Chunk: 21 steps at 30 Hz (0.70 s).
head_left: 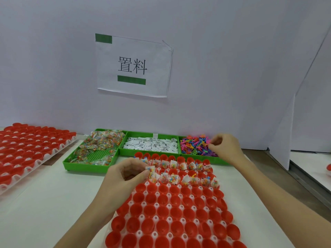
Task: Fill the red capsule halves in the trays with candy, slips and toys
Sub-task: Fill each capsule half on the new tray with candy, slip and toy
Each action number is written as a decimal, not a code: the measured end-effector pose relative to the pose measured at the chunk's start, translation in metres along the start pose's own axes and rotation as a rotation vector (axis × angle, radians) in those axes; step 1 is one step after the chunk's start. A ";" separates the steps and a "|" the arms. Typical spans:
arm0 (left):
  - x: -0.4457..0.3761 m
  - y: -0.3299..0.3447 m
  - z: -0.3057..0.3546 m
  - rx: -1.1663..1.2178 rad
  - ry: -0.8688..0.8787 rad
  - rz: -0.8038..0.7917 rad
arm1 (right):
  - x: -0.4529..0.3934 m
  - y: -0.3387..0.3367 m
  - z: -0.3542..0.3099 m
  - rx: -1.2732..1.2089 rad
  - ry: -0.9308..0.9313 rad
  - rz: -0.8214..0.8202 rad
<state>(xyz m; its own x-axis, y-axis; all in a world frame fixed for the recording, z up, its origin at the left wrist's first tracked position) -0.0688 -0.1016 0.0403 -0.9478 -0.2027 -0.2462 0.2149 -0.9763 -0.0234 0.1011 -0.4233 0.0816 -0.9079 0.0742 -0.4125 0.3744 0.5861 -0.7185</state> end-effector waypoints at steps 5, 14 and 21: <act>0.006 0.009 0.005 0.042 -0.033 -0.062 | 0.068 0.002 -0.048 -0.528 0.084 -0.160; 0.012 0.018 0.011 0.008 -0.012 -0.116 | 0.167 0.022 -0.104 -0.782 0.012 -0.376; 0.008 0.011 0.017 -0.017 0.040 -0.112 | 0.172 0.027 -0.120 -0.759 -0.057 -0.347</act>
<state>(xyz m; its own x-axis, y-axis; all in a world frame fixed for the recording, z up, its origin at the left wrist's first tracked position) -0.0776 -0.1148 0.0543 -0.9561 -0.0892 -0.2793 0.1127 -0.9912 -0.0692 -0.0675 -0.2978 0.0588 -0.9295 -0.2403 -0.2799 -0.1724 0.9538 -0.2461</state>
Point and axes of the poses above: each hand's wrist, its own x-axis away from the middle knuckle, its own y-axis out of the palm, z = x × y, the point moved 7 cm from there along -x, towards the middle knuckle, and after that the axes turned 5 degrees about z, right-handed, at the moved point
